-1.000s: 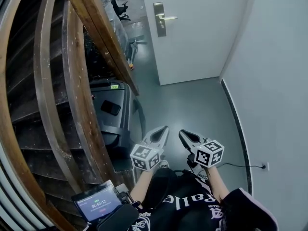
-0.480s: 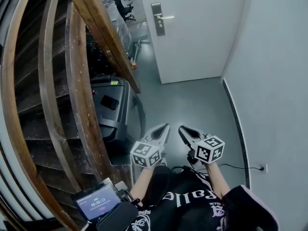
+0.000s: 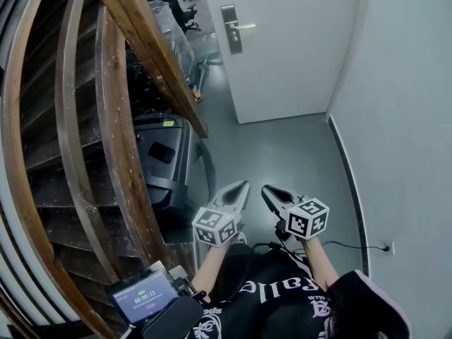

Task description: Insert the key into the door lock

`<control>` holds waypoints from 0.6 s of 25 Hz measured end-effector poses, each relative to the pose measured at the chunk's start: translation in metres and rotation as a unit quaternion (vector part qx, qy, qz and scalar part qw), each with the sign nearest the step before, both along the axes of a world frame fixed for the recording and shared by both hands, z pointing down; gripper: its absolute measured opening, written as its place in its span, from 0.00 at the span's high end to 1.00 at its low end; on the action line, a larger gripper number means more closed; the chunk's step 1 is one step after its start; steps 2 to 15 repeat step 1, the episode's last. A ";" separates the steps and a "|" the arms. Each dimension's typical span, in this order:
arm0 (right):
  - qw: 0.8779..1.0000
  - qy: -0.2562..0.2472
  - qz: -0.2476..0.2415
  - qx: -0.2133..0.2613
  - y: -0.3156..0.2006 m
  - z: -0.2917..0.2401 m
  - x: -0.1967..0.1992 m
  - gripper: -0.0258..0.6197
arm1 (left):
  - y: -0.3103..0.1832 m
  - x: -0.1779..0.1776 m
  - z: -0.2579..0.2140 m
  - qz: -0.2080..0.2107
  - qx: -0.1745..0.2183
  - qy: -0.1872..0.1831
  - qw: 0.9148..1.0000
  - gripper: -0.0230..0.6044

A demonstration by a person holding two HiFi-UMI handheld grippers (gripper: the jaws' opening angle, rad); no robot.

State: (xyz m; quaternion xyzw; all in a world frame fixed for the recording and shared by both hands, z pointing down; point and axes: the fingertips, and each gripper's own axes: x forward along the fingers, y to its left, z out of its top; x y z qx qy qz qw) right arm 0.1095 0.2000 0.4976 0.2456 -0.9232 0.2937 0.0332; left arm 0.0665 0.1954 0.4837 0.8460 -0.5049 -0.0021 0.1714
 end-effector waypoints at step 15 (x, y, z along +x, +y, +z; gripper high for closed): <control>1.000 0.000 0.000 0.000 -0.002 0.001 -0.001 0.90 | -0.001 0.000 0.001 0.001 -0.001 -0.001 1.000 0.95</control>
